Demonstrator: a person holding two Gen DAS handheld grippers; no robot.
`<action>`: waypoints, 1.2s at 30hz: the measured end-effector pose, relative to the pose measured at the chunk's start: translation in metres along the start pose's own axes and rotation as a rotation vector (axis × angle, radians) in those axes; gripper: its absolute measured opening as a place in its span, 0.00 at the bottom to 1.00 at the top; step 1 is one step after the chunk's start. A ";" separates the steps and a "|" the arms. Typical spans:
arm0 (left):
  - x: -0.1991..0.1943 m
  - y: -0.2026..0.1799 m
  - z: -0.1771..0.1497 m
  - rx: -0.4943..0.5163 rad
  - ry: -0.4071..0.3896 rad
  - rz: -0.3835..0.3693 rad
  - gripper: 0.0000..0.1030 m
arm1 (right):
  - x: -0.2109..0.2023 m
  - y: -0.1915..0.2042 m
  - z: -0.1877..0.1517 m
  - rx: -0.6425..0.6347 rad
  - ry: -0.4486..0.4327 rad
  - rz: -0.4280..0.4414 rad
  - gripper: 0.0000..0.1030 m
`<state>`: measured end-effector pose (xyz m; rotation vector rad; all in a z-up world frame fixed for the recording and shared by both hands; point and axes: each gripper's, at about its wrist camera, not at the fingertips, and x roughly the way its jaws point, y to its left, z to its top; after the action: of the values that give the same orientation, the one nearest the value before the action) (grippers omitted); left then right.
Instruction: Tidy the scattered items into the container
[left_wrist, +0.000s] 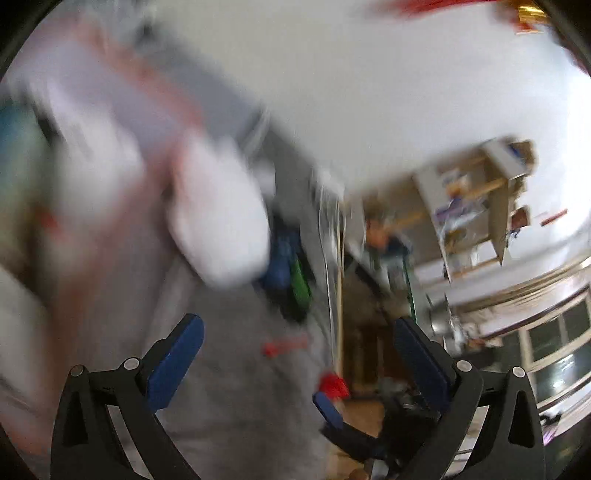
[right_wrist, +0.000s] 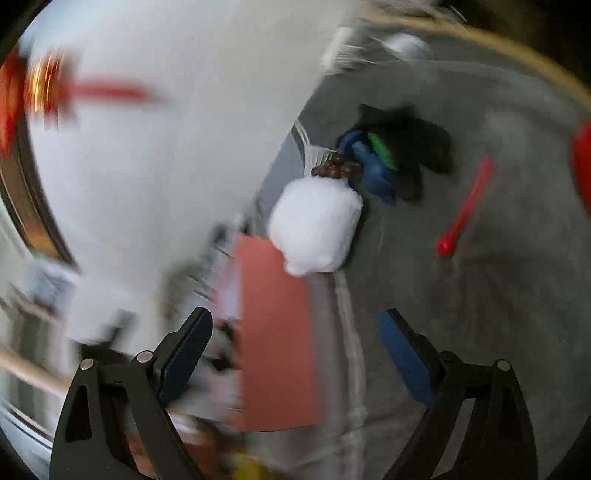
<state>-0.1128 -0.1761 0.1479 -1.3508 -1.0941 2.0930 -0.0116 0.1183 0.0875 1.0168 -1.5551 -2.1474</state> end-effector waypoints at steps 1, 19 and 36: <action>0.025 0.006 -0.003 -0.041 0.040 0.010 1.00 | -0.009 -0.006 0.004 0.025 -0.014 0.030 0.90; 0.148 0.067 0.082 -0.102 -0.161 0.081 0.54 | -0.008 0.012 -0.013 -0.394 0.183 -0.375 0.91; -0.132 0.038 0.098 -0.148 -0.523 -0.088 1.00 | 0.026 0.004 -0.047 -0.376 0.270 -0.382 0.91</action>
<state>-0.1398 -0.3296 0.2142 -0.8031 -1.5058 2.4043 0.0021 0.0679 0.0738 1.4775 -0.8435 -2.2980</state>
